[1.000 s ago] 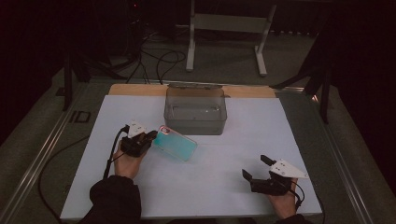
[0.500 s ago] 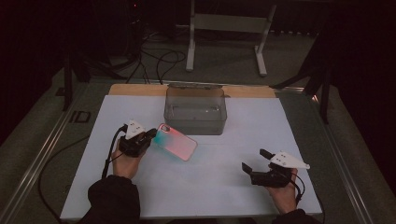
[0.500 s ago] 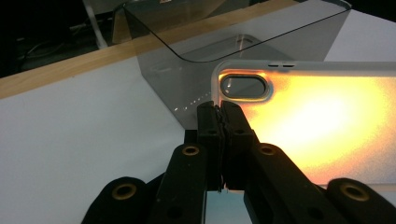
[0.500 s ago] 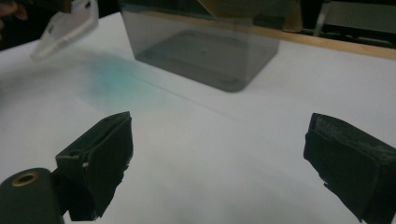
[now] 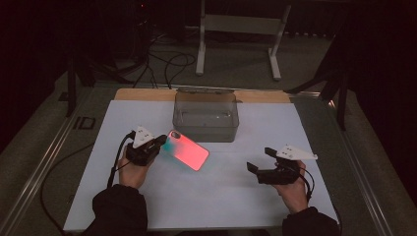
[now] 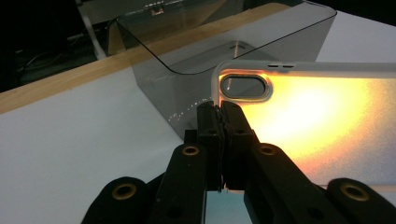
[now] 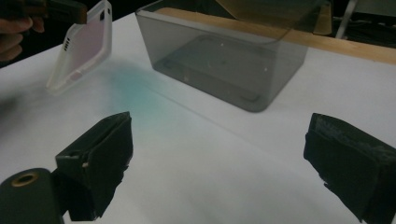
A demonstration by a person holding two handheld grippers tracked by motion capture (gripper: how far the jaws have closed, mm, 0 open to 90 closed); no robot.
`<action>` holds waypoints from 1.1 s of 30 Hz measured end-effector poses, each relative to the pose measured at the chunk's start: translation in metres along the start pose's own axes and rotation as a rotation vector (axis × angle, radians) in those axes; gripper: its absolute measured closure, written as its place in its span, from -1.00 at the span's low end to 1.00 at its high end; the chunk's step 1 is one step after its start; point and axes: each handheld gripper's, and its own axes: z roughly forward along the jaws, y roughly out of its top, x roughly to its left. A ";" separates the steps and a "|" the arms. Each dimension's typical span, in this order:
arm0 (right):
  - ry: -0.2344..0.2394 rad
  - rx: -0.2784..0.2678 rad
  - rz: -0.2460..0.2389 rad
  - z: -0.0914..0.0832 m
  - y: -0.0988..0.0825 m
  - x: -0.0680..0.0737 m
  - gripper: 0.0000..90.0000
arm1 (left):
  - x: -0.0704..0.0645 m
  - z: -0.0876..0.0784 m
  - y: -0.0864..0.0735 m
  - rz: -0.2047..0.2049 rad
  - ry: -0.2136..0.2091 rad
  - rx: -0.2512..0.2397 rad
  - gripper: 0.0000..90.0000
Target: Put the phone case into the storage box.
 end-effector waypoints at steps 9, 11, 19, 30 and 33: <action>0.033 0.000 -0.011 0.008 0.017 0.006 -0.82 | -0.002 0.000 0.001 0.018 -0.004 0.000 0.98; 0.041 0.003 -0.012 0.011 0.020 0.008 -0.82 | -0.002 0.000 0.001 0.019 -0.005 -0.001 0.98; 0.079 0.022 -0.017 0.023 0.034 0.015 -0.82 | -0.007 -0.001 0.003 0.037 -0.013 -0.010 0.98; 0.151 0.059 -0.021 0.042 0.056 0.029 -0.82 | -0.012 -0.003 0.007 0.056 -0.021 -0.023 0.98; 0.178 0.072 -0.021 0.049 0.062 0.034 -0.82 | -0.014 -0.002 0.007 0.061 -0.021 -0.025 0.98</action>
